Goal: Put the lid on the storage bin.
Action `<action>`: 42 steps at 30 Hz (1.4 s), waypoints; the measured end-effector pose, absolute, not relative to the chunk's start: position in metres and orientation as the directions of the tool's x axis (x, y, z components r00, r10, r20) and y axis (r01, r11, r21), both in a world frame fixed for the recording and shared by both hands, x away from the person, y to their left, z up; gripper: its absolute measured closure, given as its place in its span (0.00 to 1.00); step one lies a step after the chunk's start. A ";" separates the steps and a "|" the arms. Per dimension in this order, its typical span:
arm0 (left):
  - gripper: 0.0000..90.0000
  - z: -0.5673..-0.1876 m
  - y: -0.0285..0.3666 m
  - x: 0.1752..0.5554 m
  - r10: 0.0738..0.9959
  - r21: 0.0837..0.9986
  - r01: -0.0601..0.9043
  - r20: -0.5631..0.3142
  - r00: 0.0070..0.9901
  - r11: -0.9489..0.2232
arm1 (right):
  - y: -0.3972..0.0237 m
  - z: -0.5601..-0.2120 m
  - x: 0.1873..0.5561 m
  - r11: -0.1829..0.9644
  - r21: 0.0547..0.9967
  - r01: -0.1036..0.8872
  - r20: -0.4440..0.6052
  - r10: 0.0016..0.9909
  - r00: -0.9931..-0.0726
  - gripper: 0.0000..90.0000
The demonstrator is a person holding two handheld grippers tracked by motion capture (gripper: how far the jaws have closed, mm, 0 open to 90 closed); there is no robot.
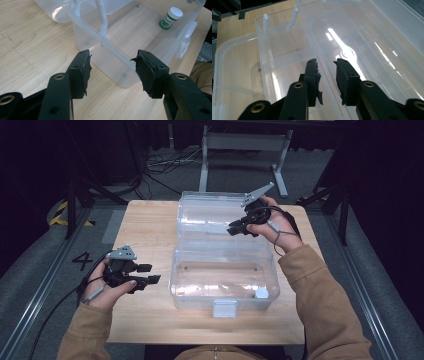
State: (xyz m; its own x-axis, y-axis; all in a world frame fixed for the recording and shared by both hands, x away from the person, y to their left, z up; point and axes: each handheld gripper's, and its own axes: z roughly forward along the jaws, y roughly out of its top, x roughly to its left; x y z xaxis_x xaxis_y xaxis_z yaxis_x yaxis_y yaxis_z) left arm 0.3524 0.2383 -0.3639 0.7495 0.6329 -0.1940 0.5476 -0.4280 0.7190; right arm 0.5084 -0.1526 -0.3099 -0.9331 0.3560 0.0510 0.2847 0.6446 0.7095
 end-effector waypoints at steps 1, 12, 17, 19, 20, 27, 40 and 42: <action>0.51 -0.363 0.237 0.352 0.626 0.722 0.541 -0.192 0.756 -0.432 | -0.153 -0.310 0.509 0.648 0.708 0.280 0.047 0.353 -0.935 0.83; 0.52 -0.359 0.227 0.350 0.581 0.731 0.516 -0.202 0.788 -0.446 | -0.153 -0.310 0.509 0.663 0.705 0.250 0.024 0.330 -0.944 0.89; 0.53 -0.357 0.218 0.348 0.544 0.738 0.486 -0.193 0.817 -0.468 | -0.152 -0.308 0.508 0.675 0.697 0.241 0.013 0.324 -0.946 0.90; 0.53 -0.357 0.215 0.348 0.526 0.744 0.481 -0.205 0.826 -0.464 | -0.152 -0.308 0.508 0.676 0.697 0.241 0.012 0.325 -0.946 0.90; 0.54 -0.356 0.214 0.348 0.519 0.745 0.482 -0.213 0.828 -0.462 | -0.152 -0.308 0.507 0.675 0.697 0.240 0.012 0.324 -0.946 0.90; 0.58 -0.354 0.202 0.346 0.470 0.740 0.458 -0.217 0.856 -0.492 | -0.152 -0.309 0.507 0.671 0.699 0.247 0.016 0.331 -0.943 0.90; 0.58 -0.359 0.177 0.350 0.408 0.714 0.422 -0.207 0.889 -0.559 | -0.153 -0.310 0.505 0.664 0.706 0.246 0.008 0.339 -0.941 0.89; 0.58 -0.361 0.172 0.350 0.400 0.707 0.420 -0.207 0.893 -0.570 | -0.153 -0.310 0.505 0.660 0.709 0.248 0.008 0.344 -0.939 0.89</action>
State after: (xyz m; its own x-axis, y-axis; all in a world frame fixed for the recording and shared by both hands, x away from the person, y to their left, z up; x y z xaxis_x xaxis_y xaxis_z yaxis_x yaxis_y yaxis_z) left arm 0.3499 0.1722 -0.3605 0.8926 0.4004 -0.2071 0.4195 -0.5699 0.7066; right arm 0.5050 -0.1531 -0.3101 -0.9389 0.3442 0.0081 0.2480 0.6598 0.7093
